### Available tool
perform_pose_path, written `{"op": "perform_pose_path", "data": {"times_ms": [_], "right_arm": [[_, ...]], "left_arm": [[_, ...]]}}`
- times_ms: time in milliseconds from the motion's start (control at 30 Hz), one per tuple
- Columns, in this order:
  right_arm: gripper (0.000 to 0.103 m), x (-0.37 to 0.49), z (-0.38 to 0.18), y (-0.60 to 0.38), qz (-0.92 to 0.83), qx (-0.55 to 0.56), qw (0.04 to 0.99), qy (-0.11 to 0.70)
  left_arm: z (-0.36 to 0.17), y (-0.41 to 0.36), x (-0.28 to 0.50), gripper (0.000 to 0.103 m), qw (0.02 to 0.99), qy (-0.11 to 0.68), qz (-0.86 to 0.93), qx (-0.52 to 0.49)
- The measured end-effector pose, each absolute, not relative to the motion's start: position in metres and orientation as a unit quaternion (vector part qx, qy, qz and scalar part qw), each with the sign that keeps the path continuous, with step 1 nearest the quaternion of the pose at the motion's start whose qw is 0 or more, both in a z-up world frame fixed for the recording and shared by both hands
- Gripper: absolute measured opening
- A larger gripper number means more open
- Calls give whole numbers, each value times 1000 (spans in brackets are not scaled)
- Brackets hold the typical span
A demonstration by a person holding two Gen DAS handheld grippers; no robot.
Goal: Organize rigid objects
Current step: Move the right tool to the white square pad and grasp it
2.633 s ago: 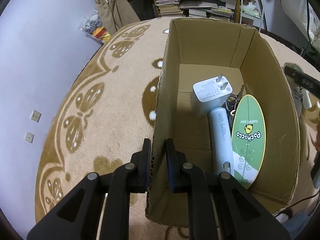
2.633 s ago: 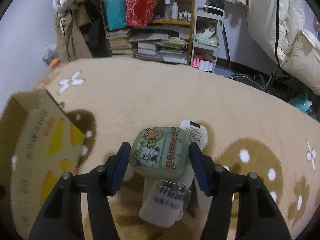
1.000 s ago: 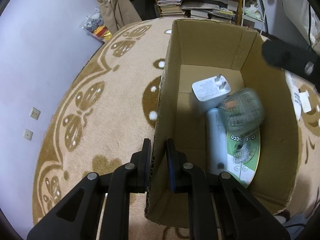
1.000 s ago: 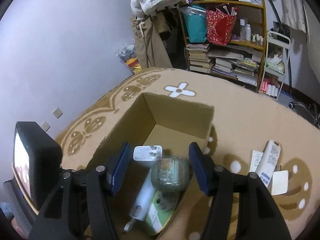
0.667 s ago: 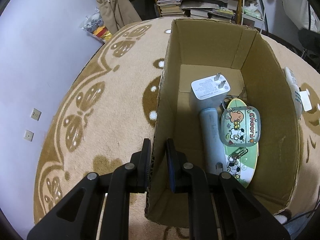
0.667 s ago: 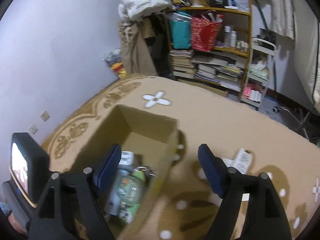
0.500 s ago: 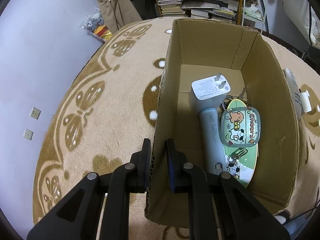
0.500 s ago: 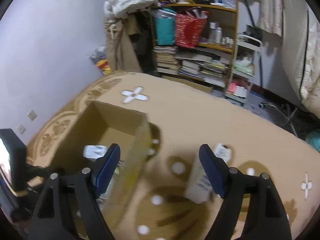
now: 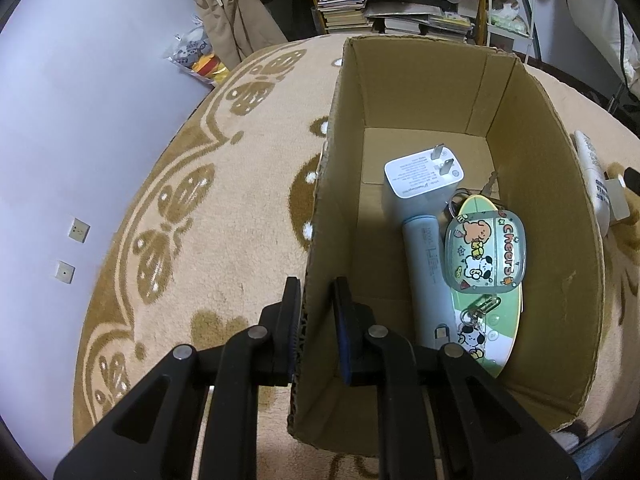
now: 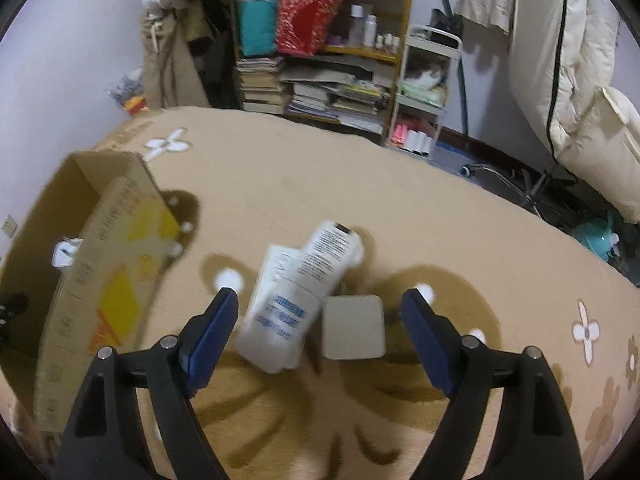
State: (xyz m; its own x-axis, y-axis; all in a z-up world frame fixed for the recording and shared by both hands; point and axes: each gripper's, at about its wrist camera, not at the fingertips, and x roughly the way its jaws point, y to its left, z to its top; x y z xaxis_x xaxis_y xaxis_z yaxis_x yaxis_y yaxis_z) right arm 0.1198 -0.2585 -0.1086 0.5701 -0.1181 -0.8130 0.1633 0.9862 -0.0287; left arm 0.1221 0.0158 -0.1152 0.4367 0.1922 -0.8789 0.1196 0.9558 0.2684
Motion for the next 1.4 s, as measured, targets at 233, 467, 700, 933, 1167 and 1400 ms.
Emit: {"op": "perform_pose_path", "data": {"times_ms": [233, 467, 700, 933, 1167, 1400], "right_arm": [[85, 121, -135, -287, -103, 58, 874, 472], [71, 127, -154, -296, -114, 53, 863, 489], [64, 132, -172, -293, -110, 41, 851, 512], [48, 130, -181, -296, -119, 43, 847, 516], [48, 120, -163, -303, -131, 70, 854, 499], [48, 115, -128, -288, -108, 102, 875, 461]], "left_arm": [[-115, 15, 122, 16, 835, 530, 21, 149], [-115, 15, 121, 16, 835, 527, 21, 153], [-115, 15, 121, 16, 835, 528, 21, 153], [-115, 14, 121, 16, 835, 528, 20, 154], [-113, 13, 121, 16, 835, 527, 19, 156], [-113, 13, 122, 16, 835, 527, 19, 154]]}}
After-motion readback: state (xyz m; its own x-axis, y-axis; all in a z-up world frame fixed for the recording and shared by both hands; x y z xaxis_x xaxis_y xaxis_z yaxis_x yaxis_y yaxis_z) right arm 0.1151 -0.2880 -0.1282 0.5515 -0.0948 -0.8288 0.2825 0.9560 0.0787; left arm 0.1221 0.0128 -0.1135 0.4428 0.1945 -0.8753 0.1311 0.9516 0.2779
